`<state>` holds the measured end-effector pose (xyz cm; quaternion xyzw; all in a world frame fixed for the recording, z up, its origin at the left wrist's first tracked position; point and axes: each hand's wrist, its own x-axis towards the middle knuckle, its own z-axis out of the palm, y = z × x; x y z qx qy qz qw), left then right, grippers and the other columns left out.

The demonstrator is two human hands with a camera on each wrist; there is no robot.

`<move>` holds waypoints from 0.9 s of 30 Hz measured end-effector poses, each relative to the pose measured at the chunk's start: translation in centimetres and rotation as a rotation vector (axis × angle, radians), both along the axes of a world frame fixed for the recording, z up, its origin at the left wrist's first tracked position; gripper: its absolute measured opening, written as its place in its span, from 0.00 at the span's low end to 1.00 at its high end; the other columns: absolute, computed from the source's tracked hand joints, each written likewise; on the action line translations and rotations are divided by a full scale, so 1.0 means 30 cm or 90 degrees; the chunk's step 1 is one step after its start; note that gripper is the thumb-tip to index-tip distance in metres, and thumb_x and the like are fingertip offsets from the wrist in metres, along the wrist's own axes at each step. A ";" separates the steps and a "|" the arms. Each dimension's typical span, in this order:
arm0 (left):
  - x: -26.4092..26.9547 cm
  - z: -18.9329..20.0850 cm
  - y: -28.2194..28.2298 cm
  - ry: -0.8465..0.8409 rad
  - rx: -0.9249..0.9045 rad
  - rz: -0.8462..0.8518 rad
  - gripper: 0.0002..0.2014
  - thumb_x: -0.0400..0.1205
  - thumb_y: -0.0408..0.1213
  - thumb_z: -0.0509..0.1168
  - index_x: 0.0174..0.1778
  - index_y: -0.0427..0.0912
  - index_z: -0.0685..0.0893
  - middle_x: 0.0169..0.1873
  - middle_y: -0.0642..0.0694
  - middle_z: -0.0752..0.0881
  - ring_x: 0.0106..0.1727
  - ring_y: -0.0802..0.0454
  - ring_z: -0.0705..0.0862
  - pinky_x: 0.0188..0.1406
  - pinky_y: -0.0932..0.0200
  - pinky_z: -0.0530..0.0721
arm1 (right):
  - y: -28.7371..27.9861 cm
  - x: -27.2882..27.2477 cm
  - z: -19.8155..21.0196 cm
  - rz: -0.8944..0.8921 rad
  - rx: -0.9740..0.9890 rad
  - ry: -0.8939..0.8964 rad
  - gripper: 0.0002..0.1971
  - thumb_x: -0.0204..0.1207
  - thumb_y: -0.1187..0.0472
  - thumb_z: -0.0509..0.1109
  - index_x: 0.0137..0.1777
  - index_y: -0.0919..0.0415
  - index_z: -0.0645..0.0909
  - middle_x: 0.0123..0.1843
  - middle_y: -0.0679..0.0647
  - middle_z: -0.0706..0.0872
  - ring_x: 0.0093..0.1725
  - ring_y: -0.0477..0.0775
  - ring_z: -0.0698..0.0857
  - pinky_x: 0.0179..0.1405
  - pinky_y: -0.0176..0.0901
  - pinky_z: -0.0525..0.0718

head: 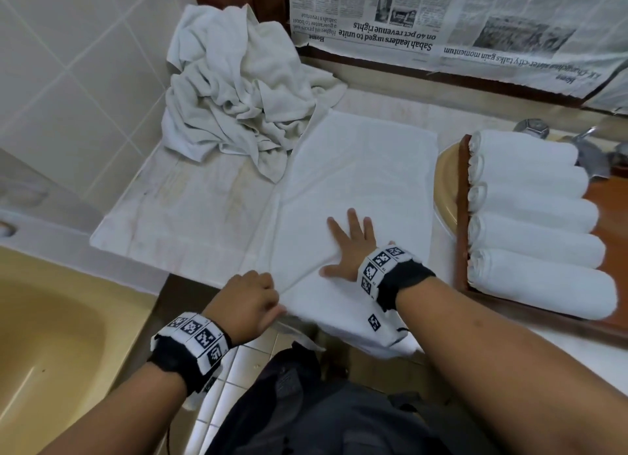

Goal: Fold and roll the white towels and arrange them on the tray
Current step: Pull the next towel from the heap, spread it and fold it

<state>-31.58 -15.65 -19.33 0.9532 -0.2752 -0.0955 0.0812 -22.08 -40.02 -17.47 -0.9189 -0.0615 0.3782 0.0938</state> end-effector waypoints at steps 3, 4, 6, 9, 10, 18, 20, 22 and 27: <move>-0.058 -0.011 0.076 -0.057 0.073 0.120 0.25 0.83 0.57 0.53 0.28 0.48 0.85 0.35 0.51 0.79 0.35 0.47 0.78 0.29 0.52 0.79 | -0.015 -0.027 -0.013 -0.006 0.008 0.003 0.53 0.73 0.26 0.65 0.82 0.32 0.27 0.81 0.44 0.16 0.82 0.61 0.22 0.72 0.89 0.43; -0.066 -0.003 0.093 -0.060 0.105 0.168 0.25 0.83 0.56 0.53 0.30 0.47 0.86 0.35 0.50 0.80 0.36 0.47 0.78 0.30 0.52 0.79 | -0.018 -0.035 -0.020 -0.008 0.012 -0.002 0.53 0.73 0.26 0.64 0.82 0.31 0.26 0.81 0.44 0.15 0.82 0.60 0.21 0.72 0.89 0.41; -0.071 0.017 0.111 -0.024 0.174 0.268 0.22 0.84 0.53 0.54 0.35 0.47 0.88 0.40 0.48 0.82 0.41 0.45 0.80 0.37 0.52 0.79 | -0.021 -0.047 -0.030 -0.009 0.015 -0.016 0.52 0.73 0.25 0.63 0.82 0.31 0.26 0.80 0.43 0.15 0.82 0.59 0.20 0.72 0.89 0.38; -0.034 0.044 0.107 -0.015 0.196 0.337 0.17 0.84 0.48 0.58 0.38 0.44 0.86 0.42 0.45 0.82 0.44 0.43 0.80 0.39 0.51 0.78 | -0.019 -0.052 -0.041 -0.008 0.007 -0.031 0.51 0.73 0.23 0.61 0.82 0.31 0.26 0.80 0.43 0.15 0.82 0.59 0.20 0.72 0.88 0.36; -0.014 0.052 0.092 -0.031 0.154 0.317 0.15 0.82 0.47 0.59 0.36 0.43 0.84 0.39 0.44 0.82 0.41 0.42 0.81 0.36 0.51 0.77 | -0.018 -0.054 -0.042 -0.010 0.003 -0.031 0.51 0.72 0.23 0.60 0.81 0.31 0.26 0.80 0.43 0.14 0.82 0.59 0.20 0.72 0.88 0.35; 0.114 -0.026 -0.045 0.130 0.047 0.067 0.40 0.81 0.67 0.41 0.87 0.52 0.43 0.86 0.49 0.37 0.87 0.47 0.42 0.83 0.46 0.50 | -0.013 -0.053 -0.062 -0.010 -0.012 -0.045 0.54 0.69 0.20 0.59 0.80 0.32 0.23 0.76 0.42 0.11 0.81 0.58 0.19 0.74 0.84 0.30; 0.148 -0.058 -0.028 0.128 0.070 0.072 0.43 0.76 0.74 0.29 0.84 0.56 0.29 0.82 0.51 0.24 0.83 0.50 0.27 0.82 0.49 0.34 | -0.014 -0.047 -0.067 -0.015 -0.009 -0.037 0.55 0.67 0.19 0.60 0.79 0.31 0.22 0.77 0.42 0.11 0.80 0.56 0.17 0.72 0.82 0.27; 0.187 -0.074 -0.019 0.134 0.075 0.067 0.44 0.70 0.76 0.21 0.81 0.57 0.24 0.79 0.51 0.20 0.80 0.52 0.20 0.81 0.48 0.31 | -0.011 -0.032 -0.068 -0.023 -0.009 -0.036 0.56 0.66 0.19 0.60 0.79 0.30 0.22 0.77 0.41 0.11 0.79 0.55 0.16 0.71 0.82 0.26; 0.265 -0.055 -0.037 0.166 0.088 0.053 0.48 0.67 0.77 0.19 0.80 0.54 0.24 0.79 0.47 0.21 0.81 0.49 0.23 0.83 0.43 0.35 | -0.008 0.013 -0.070 -0.045 -0.003 -0.044 0.57 0.64 0.19 0.62 0.79 0.29 0.23 0.76 0.39 0.10 0.79 0.54 0.16 0.71 0.81 0.25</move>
